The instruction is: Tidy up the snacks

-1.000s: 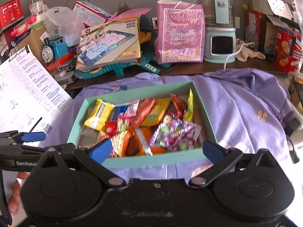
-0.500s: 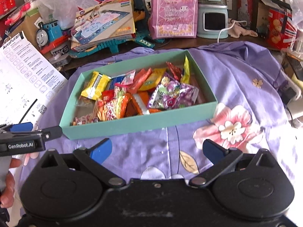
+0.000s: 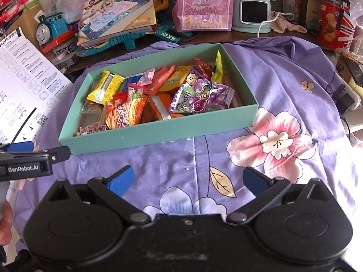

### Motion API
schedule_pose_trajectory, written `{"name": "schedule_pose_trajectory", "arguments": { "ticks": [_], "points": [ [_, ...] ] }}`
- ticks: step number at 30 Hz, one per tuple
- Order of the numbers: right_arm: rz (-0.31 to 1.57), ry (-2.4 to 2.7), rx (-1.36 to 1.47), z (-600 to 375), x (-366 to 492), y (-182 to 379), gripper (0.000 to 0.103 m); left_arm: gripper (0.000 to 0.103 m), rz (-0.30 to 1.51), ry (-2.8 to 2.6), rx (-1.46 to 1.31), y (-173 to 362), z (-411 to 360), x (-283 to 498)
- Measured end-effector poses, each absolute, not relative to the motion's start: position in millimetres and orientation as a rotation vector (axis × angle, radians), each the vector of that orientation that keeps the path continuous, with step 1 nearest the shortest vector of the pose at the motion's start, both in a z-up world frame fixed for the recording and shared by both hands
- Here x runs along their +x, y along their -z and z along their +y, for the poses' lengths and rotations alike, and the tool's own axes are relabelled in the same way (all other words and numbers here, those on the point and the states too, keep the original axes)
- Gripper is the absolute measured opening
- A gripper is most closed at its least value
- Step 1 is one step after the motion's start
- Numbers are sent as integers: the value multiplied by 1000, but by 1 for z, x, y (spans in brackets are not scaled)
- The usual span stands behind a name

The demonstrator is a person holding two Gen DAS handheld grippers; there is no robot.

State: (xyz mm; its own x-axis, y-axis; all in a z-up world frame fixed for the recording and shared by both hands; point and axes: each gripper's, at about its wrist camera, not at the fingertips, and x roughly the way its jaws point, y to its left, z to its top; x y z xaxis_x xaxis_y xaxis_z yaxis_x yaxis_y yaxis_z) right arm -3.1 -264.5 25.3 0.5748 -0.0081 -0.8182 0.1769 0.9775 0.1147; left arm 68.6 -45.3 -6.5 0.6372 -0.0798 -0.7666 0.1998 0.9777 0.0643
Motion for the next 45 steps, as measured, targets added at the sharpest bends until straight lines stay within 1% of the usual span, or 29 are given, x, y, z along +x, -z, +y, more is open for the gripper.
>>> {"name": "schedule_pose_trajectory", "arguments": {
  "ticks": [45],
  "points": [
    [971, 120, 213, -263, 1, -21, 103, 103, 883, 148, 165, 7, -44, 72]
  ]
}}
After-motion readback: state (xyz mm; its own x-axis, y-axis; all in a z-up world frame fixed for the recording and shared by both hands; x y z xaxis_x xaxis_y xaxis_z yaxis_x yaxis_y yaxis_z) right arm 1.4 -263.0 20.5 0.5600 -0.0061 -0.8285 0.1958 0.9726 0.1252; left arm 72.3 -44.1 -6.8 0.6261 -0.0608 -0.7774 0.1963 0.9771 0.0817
